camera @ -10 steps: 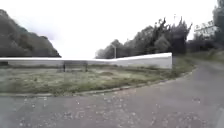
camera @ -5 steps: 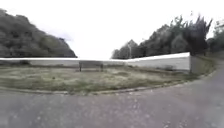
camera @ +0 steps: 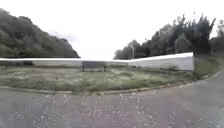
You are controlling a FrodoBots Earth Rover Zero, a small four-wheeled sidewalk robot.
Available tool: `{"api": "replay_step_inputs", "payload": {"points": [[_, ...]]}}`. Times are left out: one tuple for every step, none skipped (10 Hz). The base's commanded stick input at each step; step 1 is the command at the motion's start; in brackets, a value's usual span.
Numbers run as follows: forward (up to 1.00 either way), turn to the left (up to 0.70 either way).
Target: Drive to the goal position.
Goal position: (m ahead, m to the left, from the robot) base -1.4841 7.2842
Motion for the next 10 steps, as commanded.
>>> {"api": "replay_step_inputs", "payload": {"points": [[0.00,-0.07],[0.00,-0.24],[0.00,-0.41],[0.00,-0.30],[0.00,-0.10],[0.00,0.00],[0.00,0.00],[0.00,0.00],[0.00,0.00],[0.00,0.00]]}}
